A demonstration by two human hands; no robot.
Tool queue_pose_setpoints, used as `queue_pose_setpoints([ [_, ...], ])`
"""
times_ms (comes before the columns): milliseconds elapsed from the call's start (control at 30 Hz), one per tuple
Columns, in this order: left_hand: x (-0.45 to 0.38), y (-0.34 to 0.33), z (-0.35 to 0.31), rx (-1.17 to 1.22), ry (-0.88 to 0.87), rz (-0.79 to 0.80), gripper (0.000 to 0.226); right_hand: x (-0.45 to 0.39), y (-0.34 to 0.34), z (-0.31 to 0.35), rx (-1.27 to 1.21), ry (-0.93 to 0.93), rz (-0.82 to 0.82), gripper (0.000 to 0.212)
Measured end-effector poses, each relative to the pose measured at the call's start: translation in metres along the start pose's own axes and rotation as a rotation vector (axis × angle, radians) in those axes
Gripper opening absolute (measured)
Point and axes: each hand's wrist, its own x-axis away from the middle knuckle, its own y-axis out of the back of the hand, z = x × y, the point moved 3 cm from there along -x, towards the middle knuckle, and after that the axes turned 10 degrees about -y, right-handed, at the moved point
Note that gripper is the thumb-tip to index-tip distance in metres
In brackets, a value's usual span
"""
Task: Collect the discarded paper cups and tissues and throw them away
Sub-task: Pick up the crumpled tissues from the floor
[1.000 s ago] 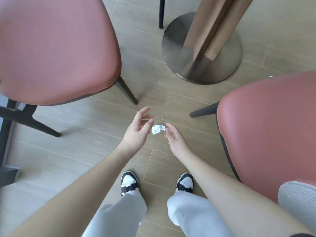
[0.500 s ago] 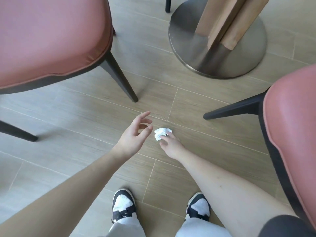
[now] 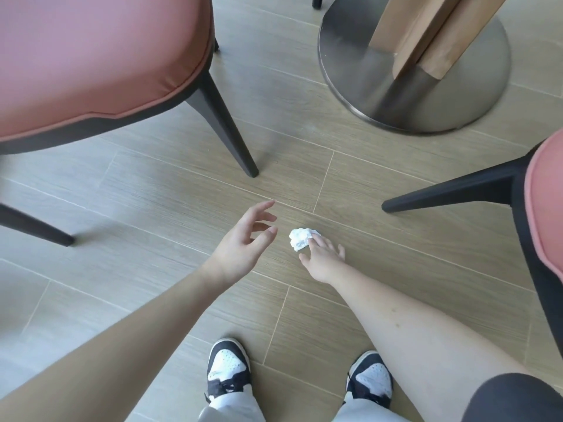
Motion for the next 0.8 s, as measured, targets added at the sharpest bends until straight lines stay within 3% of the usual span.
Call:
queue_pose_setpoints([
  [300,0.05,0.003,-0.092,0.0,0.053,0.018,0.045,0.123,0.06,-0.013,-0.149,0.1,-0.078,0.062],
  [800,0.116,0.057,-0.329,-0.036,0.063,0.043,0.053,0.396,0.221,-0.007,-0.414,0.267,-0.13,0.057],
])
